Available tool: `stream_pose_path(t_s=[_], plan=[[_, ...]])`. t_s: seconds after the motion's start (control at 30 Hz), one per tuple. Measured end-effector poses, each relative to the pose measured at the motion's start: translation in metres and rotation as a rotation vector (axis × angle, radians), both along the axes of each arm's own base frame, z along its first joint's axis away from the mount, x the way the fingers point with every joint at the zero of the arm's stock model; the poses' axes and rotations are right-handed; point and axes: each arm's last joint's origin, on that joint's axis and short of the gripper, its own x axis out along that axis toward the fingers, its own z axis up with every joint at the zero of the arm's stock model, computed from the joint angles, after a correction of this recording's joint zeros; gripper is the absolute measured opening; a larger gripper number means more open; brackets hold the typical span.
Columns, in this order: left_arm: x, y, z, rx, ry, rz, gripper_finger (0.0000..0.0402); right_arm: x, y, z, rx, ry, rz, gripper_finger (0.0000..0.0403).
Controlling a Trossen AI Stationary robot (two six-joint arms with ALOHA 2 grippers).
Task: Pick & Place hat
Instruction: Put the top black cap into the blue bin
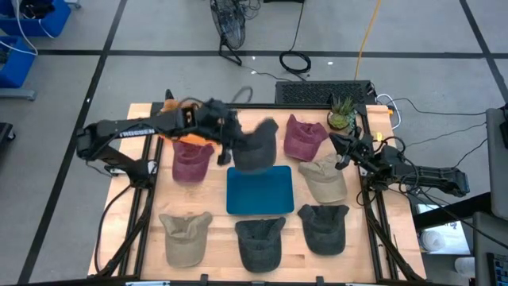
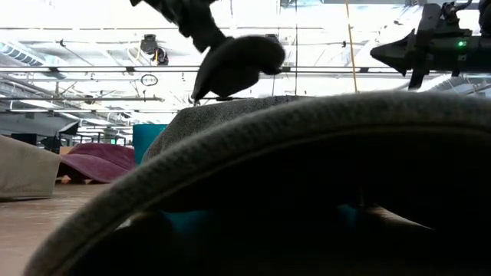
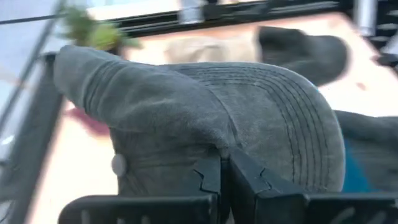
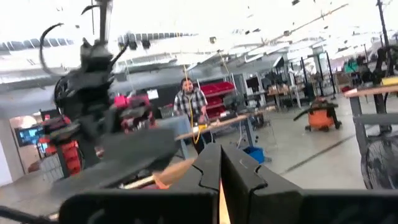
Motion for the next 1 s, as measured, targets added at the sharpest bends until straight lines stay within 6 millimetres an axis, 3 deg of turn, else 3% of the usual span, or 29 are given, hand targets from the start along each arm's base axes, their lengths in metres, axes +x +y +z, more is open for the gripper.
stream_pose_path(t_s=[0.17,0.47,0.7,0.9,1.0], plan=[[0.016,-0.039,-0.007,-0.009,0.002,-0.047,0.0006,-0.001,0.000,0.003,-0.009,-0.028,-0.002,0.0000],[0.050,-0.080,-0.059,-0.005,0.162,-0.023,0.0010,-0.002,0.000,0.005,-0.011,-0.060,0.002,0.0000],[0.065,-0.095,-0.097,-0.034,0.277,-0.030,0.0023,-0.001,0.001,0.005,-0.016,-0.058,0.042,0.0000],[0.069,-0.094,-0.111,0.004,0.319,0.005,0.0007,-0.001,0.002,0.004,0.002,-0.059,0.067,0.0000],[0.070,-0.092,-0.115,0.004,0.332,0.010,0.0021,0.000,0.002,0.003,0.006,-0.042,0.068,0.0000]])
